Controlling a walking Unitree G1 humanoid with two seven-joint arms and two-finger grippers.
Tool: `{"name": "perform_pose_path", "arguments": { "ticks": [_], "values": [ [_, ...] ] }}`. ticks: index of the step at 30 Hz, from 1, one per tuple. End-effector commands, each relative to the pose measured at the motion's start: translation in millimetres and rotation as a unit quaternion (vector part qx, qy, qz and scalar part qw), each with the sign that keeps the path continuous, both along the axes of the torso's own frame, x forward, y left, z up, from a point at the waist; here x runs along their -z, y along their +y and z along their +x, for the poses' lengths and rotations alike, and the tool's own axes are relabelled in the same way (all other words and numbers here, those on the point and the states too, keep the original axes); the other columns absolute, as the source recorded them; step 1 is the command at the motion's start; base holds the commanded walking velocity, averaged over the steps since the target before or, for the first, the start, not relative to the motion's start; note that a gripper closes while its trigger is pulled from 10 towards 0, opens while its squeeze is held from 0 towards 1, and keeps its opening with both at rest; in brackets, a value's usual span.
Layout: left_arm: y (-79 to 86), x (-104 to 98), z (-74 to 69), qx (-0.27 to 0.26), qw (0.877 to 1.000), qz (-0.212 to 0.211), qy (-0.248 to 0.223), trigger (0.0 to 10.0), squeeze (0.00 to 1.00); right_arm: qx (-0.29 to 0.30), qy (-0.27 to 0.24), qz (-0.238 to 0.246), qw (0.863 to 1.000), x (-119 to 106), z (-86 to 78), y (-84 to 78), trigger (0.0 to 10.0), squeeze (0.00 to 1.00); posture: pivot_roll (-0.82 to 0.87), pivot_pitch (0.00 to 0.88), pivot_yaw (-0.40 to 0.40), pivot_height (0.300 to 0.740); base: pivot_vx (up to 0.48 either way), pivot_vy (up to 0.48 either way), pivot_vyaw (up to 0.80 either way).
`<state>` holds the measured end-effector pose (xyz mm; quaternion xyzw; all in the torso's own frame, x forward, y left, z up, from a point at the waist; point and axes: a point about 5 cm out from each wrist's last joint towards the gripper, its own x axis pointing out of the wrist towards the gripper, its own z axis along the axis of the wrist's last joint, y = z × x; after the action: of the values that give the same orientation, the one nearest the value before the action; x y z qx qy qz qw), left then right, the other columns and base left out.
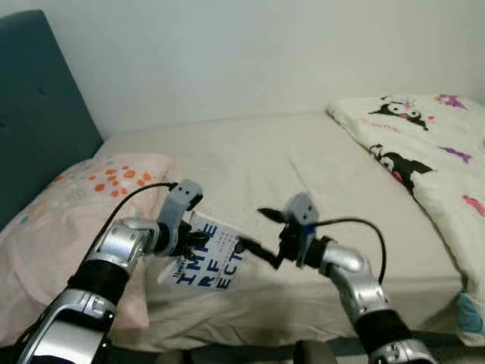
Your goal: Clean up the room
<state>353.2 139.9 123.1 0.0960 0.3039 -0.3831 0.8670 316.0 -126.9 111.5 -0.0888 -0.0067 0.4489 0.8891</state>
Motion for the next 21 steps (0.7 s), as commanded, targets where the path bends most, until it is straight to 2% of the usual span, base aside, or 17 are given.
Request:
{"name": "perform_pose_path", "arguments": {
  "ticks": [1, 7, 8, 10, 11, 12, 14, 15, 16, 17, 19, 20, 21],
  "values": [
    [10.6, 46.8, -20.9, -0.004, 0.993, 0.069, 0.094, 0.0, 0.0, 0.008, -0.007, -0.004, 1.0, -2.0, -0.8, 3.1, 10.0, 0.0, 0.04, 0.076, 0.05, 0.59, 0.0, 0.0, 0.0],
    [6.1, 48.7, -15.2, -0.01, 0.991, 0.101, 0.085, 0.0, 0.0, 0.038, 0.013, 0.008, 0.999, -0.6, -8.4, 3.6, 10.0, 0.0, 0.04, 0.081, 0.055, 0.59, 0.0, 0.0, 0.0],
    [4.0, 47.4, -11.9, -0.012, 0.991, 0.112, 0.078, 0.8, 0.0, 0.045, 0.018, 0.008, 0.999, 1.4, -11.5, 3.6, 10.0, 0.0, 0.04, 0.083, 0.057, 0.59, 0.0, 0.0, 0.0],
    [3.7, 47.3, -11.2, -0.012, 0.99, 0.117, 0.077, 0.8, 0.0, 0.047, 0.02, 0.007, 0.999, 2.4, -12.1, 3.5, 10.0, 0.0, 0.04, 0.083, 0.057, 0.59, 0.0, 0.0, 0.0],
    [4.8, 47.3, -9.7, -0.015, 0.989, 0.129, 0.073, 5.8, 0.0, 0.046, 0.021, 0.004, 0.999, 3.6, -13.3, 4.0, 10.0, 0.0, 0.04, 0.085, 0.058, 0.59, 0.0, 0.0, 0.0],
    [5.9, 44.9, -6.9, -0.023, 0.989, 0.131, 0.067, 4.9, 0.0, 0.045, 0.021, 0.007, 0.999, 3.6, -14.2, 4.7, 10.0, 0.0, 0.04, 0.087, 0.058, 0.59, 0.0, 0.0, 0.0],
    [6.8, 43.2, -5.1, -0.029, 0.989, 0.13, 0.063, 4.9, 0.0, 0.044, 0.021, 0.009, 0.999, 3.4, -15.1, 5.4, 10.0, 0.0, 0.04, 0.089, 0.06, 0.59, 0.0, 0.0, 0.0],
    [4.7, 37.1, -1.5, -0.037, 0.991, 0.108, 0.064, 1.7, 0.0, 0.045, 0.02, 0.015, 0.999, 1.3, -16.0, 5.6, 10.0, 0.0, 0.04, 0.093, 0.059, 0.59, 0.0, 0.0, 0.0],
    [4.7, 37.1, -1.5, -0.037, 0.991, 0.108, 0.064, 1.7, 0.0, 0.045, 0.02, 0.015, 0.999, 1.3, -16.0, 5.6, 10.0, 0.0, 0.04, 0.093, 0.059, 0.59, 0.0, 0.0, 0.0],
    [-0.9, 27.0, 1.8, -0.043, 0.994, 0.055, 0.08, 0.0, 0.0, 0.047, 0.02, 0.022, 0.998, -1.3, -16.1, 4.9, 10.0, 0.0, 0.04, 0.094, 0.057, 0.59, 0.0, 0.0, 0.0],
    [-0.9, 27.0, 1.8, -0.043, 0.994, 0.055, 0.08, 0.0, 0.0, 0.047, 0.02, 0.022, 0.998, -1.3, -16.1, 4.9, 10.0, 0.0, 0.04, 0.094, 0.057, 0.59, 0.0, 0.0, 0.0],
    [-7.0, 16.6, 4.4, -0.044, 0.994, -0.001, 0.1, 0.0, 0.0, 0.049, 0.023, 0.029, 0.998, -3.7, -16.2, 4.3, 10.0, 0.0, 0.04, 0.095, 0.057, 0.59, 0.0, 0.0, 0.0],
    [-13.3, 2.7, 6.5, -0.041, 0.988, -0.075, 0.129, 0.0, 0.0, 0.048, 0.026, 0.036, 0.998, -5.5, -16.3, 4.1, 10.0, 0.0, 0.05, 0.098, 0.051, 0.59, 0.0, 0.0, 0.0]
  ]
}}
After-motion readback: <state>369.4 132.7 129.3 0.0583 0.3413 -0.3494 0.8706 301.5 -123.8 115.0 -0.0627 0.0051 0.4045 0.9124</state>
